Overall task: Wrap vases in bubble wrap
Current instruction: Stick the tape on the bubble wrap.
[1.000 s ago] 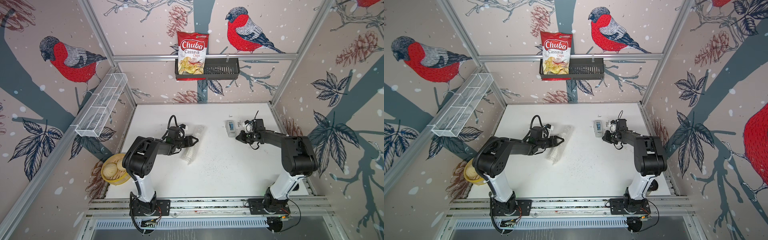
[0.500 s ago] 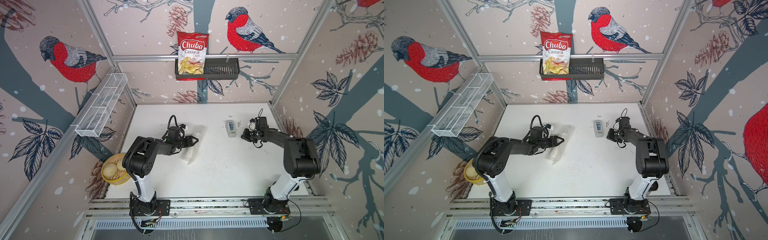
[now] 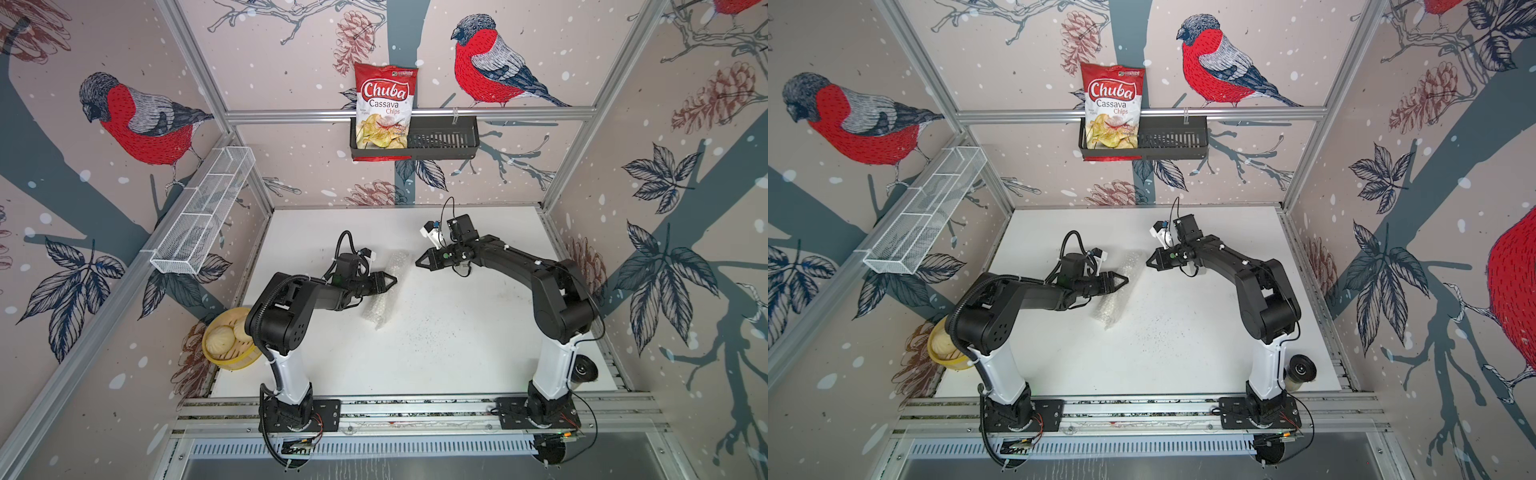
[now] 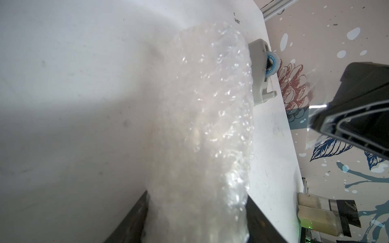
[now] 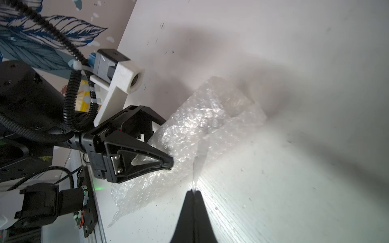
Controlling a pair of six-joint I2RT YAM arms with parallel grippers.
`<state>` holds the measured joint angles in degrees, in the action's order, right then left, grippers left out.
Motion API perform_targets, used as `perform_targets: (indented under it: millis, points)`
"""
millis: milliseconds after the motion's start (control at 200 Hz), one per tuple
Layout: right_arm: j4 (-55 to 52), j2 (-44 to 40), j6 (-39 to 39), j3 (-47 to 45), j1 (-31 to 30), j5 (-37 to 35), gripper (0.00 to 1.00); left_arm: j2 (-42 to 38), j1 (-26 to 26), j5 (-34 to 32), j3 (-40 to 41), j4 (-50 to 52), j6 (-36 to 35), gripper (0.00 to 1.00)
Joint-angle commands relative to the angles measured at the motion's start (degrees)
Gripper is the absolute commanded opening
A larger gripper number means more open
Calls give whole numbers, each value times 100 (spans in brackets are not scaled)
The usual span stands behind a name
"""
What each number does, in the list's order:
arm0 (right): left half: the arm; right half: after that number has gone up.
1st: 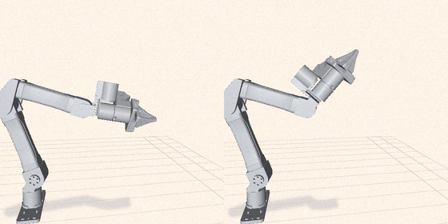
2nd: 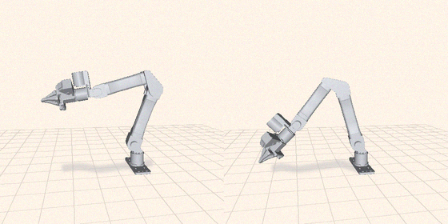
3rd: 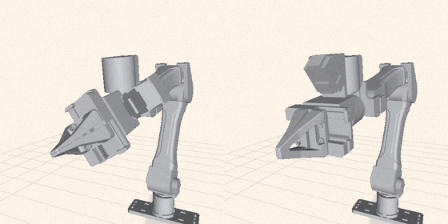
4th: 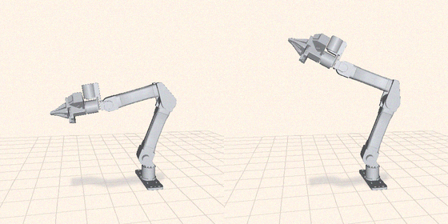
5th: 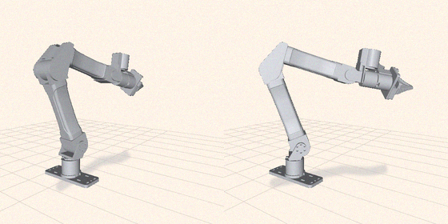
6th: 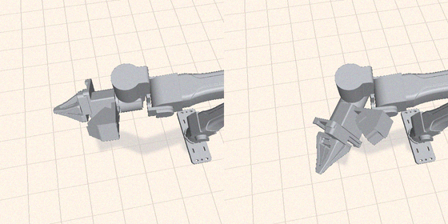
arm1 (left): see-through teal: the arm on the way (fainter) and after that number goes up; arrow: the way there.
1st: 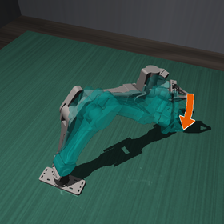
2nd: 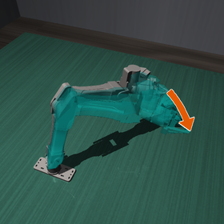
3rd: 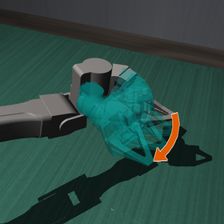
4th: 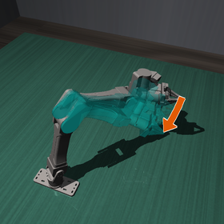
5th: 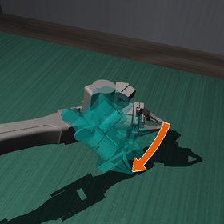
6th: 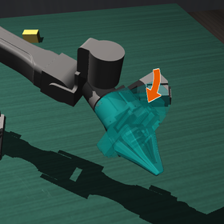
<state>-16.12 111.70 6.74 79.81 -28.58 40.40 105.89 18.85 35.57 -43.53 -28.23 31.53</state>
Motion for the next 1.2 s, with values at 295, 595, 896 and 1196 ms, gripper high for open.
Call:
perform_targets:
  millis: [295, 595, 896, 1196]
  points:
    - [-635, 536, -473, 567, -367, 421, 0, 73, -12, -358, 37, 852, -145, 13]
    - [-726, 844, -467, 978, -394, 504, 0, 84, -9, -367, 29, 862, -147, 13]
    - [-887, 1216, -534, 1204, -350, 457, 0, 64, -11, -375, 29, 872, -156, 13]
    - [-666, 1423, -405, 1194, -249, 410, 0, 55, -11, -376, 29, 872, -156, 13]
